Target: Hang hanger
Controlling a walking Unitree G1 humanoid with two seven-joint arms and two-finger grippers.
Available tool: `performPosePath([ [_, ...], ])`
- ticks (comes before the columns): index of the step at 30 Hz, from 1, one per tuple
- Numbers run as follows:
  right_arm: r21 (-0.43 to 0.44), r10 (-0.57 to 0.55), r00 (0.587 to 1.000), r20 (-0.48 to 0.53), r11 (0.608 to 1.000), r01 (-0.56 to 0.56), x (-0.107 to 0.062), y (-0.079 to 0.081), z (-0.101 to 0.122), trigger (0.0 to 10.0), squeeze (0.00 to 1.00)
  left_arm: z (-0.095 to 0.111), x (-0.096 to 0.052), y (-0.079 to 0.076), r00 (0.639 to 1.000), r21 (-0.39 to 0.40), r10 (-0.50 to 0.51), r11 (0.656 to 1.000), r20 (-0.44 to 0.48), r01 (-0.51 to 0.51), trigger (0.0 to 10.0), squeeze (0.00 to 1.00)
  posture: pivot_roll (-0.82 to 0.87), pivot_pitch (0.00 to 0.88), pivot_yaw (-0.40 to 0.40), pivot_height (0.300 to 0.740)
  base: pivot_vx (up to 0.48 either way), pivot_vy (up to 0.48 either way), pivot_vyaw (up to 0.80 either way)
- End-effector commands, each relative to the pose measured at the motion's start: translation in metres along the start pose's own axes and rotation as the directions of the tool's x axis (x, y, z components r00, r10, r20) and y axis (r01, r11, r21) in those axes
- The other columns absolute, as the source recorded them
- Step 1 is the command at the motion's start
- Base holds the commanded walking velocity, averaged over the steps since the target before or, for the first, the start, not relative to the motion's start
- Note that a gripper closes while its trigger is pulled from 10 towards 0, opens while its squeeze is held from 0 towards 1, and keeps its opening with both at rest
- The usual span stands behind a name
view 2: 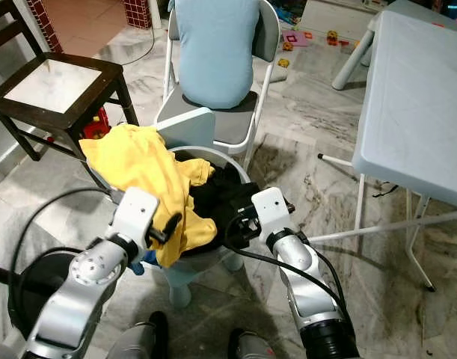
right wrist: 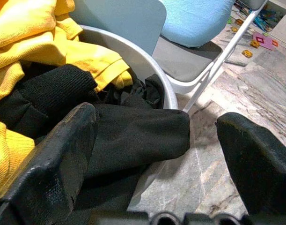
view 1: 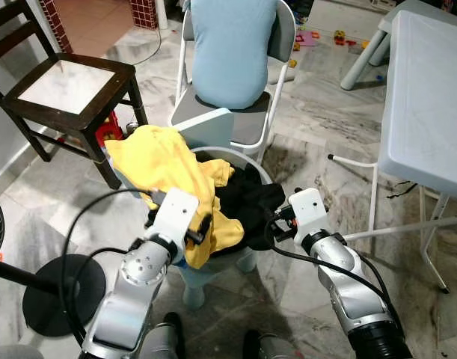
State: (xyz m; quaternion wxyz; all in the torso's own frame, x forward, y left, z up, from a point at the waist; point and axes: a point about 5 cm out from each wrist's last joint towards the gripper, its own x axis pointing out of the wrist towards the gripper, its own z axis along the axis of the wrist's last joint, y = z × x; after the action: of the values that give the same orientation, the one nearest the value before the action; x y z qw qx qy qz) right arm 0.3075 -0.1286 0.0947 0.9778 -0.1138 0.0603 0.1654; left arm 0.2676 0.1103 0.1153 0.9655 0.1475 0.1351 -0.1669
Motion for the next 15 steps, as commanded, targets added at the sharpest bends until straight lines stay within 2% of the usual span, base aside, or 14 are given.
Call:
performPosePath([
  [1,-0.002,0.005,1.0,-0.002,1.0,-0.005,-0.001,0.001,0.0,10.0,0.0,-0.012,0.004,-0.007,0.999,-0.027,-0.015,1.0,-0.033,0.014,10.0,0.0,0.03,0.223,-0.096,0.74,0.0,0.0,0.0],
  [3,-0.002,0.006,1.0,-0.001,1.0,-0.006,-0.001,0.001,0.001,10.0,0.0,-0.016,0.007,-0.009,0.999,-0.046,-0.02,0.999,-0.044,0.018,10.0,0.0,0.03,0.223,-0.096,0.74,0.0,0.0,0.0],
  [4,-0.002,0.006,1.0,0.0,1.0,-0.006,0.0,0.001,0.001,10.0,0.0,-0.019,0.008,-0.011,0.998,-0.065,-0.024,0.998,-0.059,0.02,8.1,0.0,0.03,0.223,-0.096,0.74,0.0,0.0,0.0],
  [5,-0.003,0.006,1.0,0.001,1.0,-0.006,0.0,0.001,0.001,10.0,0.0,-0.021,0.009,-0.012,0.997,-0.075,-0.027,0.997,-0.066,0.022,8.1,0.0,0.03,0.222,-0.093,0.74,0.0,0.0,0.0],
  [6,-0.003,0.002,1.0,0.001,1.0,-0.002,0.0,0.0,0.002,10.0,0.0,-0.027,0.01,-0.014,0.996,-0.109,-0.032,0.994,-0.086,0.023,2.8,0.0,0.03,0.222,-0.093,0.74,0.0,0.0,0.0],
  [7,-0.003,0.002,1.0,0.001,1.0,-0.002,0.0,0.0,0.002,10.0,0.0,-0.027,0.01,-0.014,0.996,-0.109,-0.032,0.994,-0.086,0.023,2.8,0.0,0.03,0.222,-0.093,0.74,0.0,0.0,0.0],
  [8,-0.004,0.0,1.0,0.001,1.0,0.0,0.0,-0.001,0.002,10.0,0.0,-0.03,0.011,-0.014,0.995,-0.122,-0.034,0.992,-0.095,0.022,0.7,0.0,0.03,0.222,-0.093,0.74,0.0,0.0,0.0],
  [9,-0.004,-0.002,1.0,0.001,1.0,0.002,0.0,-0.002,0.001,10.0,0.0,-0.034,0.011,-0.015,0.994,-0.142,-0.032,0.99,-0.101,0.017,0.0,0.0,0.03,0.221,-0.092,0.74,0.0,0.0,0.0],
  [12,-0.005,-0.002,1.0,0.0,1.0,0.002,-0.001,-0.002,0.001,10.0,0.0,-0.038,0.01,-0.015,0.994,-0.161,-0.024,0.987,-0.11,0.006,0.0,0.0,0.03,0.221,-0.094,0.74,0.0,0.0,0.0],
  [15,-0.006,0.003,1.0,-0.003,1.0,-0.003,-0.001,0.0,0.0,10.0,0.0,-0.048,0.009,-0.016,0.989,-0.239,-0.021,0.971,-0.145,-0.015,0.0,0.0,0.03,0.219,-0.097,0.74,0.0,0.0,0.0],
])
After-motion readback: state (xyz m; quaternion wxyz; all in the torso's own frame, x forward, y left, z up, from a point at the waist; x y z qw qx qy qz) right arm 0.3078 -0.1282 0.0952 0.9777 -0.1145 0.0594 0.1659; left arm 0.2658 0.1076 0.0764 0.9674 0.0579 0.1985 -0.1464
